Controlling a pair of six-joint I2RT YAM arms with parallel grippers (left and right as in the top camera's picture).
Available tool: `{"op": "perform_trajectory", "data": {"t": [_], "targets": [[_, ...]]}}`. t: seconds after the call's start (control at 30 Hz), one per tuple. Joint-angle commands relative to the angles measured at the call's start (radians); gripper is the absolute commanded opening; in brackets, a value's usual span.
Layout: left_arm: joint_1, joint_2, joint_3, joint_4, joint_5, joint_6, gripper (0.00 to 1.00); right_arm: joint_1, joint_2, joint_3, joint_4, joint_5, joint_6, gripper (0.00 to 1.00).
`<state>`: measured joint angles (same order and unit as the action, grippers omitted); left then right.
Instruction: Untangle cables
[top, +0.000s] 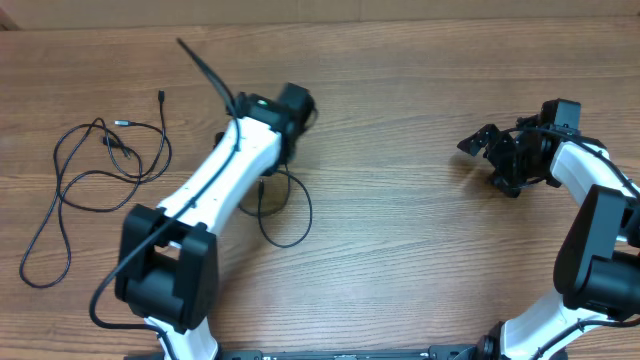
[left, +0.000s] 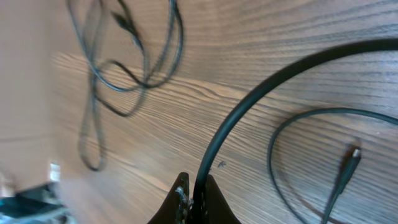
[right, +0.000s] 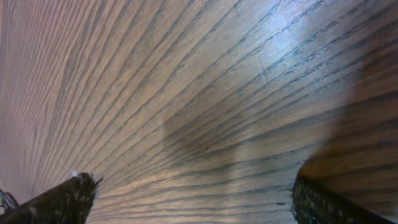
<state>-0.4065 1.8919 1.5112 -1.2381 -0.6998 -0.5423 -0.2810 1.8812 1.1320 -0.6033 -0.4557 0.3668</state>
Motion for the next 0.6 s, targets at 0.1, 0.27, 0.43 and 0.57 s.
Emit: {"op": "perform_trajectory", "data": {"t": [0.1,0.27,0.43,0.57], "targets": [[0.136,-0.02,-0.003,0.02,0.6,0.214,0.04,-0.003,0.011,-0.011,0.0,0.01,0.003,1.0],[0.143,-0.02,-0.061,0.005,0.668,0.221,0.04,-0.003,0.011,-0.011,0.0,0.01,0.003,1.0],[0.132,-0.02,-0.161,0.067,0.675,0.216,0.1,-0.003,0.011,-0.011,0.0,0.01,0.003,1.0],[0.131,-0.018,-0.225,0.161,0.674,0.198,0.31,-0.003,0.011,-0.011,0.0,0.01,0.003,1.0]]}}
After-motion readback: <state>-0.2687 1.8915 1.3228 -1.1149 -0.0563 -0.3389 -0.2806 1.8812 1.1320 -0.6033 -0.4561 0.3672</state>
